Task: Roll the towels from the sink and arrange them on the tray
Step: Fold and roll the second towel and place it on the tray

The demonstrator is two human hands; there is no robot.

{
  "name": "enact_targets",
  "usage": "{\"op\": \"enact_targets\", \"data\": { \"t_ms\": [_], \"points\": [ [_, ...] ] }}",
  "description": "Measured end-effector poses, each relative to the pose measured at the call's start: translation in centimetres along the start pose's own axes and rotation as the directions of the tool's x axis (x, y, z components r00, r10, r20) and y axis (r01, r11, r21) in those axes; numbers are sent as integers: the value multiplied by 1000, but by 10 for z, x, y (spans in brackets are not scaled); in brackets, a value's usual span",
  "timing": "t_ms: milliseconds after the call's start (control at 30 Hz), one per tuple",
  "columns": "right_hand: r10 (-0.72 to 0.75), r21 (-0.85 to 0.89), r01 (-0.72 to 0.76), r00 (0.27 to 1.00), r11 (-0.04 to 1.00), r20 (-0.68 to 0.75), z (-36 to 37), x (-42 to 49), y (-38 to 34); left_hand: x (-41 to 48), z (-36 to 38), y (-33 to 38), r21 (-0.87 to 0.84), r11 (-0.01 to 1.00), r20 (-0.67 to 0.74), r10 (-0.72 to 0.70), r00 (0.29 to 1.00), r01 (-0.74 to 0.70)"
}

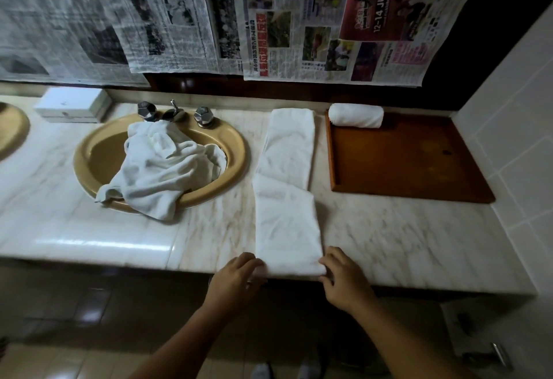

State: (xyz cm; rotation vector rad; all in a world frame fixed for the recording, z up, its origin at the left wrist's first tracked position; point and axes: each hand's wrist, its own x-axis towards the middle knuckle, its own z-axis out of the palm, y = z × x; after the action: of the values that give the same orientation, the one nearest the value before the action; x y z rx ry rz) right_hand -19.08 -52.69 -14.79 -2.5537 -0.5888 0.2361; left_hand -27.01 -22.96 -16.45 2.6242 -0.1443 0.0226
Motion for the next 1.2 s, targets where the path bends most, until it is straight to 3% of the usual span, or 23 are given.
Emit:
{"op": "enact_targets", "data": {
  "t_ms": [133, 267, 433, 600, 833, 1000, 1200],
  "points": [
    [-114, -65, 115, 993, 991, 17, 1, 1, -1, -8, 2, 2, 74, 995, 60, -72, 996, 68],
    [-141, -26, 141, 990, 990, -5, -5, 3, -4, -6, -4, 0, -13, 996, 58, -82, 995, 83],
    [-46, 31, 46, 999, 998, -4, -6, 11, -7, 7, -13, 1, -229, 965, 66, -111, 992, 124],
    [135, 114, -132, 991, 985, -19, 7, 14, -1, 21, -19, -10, -278, 955, 177, -56, 983, 105],
    [336, 209, -339, 941, 917, 52, 8, 10, -21, 32, -34, -24, -400, 884, 310, -117, 944, 241],
    [335, 290, -328, 942, 899, 26, 9, 16, -33, 34, -36, -24, -370, 886, 302, -170, 938, 280],
    [350, 232, -344, 937, 910, 13, 17, 17, -25, 49, -33, -15, -314, 868, 328, -282, 902, 386]
  ]
}}
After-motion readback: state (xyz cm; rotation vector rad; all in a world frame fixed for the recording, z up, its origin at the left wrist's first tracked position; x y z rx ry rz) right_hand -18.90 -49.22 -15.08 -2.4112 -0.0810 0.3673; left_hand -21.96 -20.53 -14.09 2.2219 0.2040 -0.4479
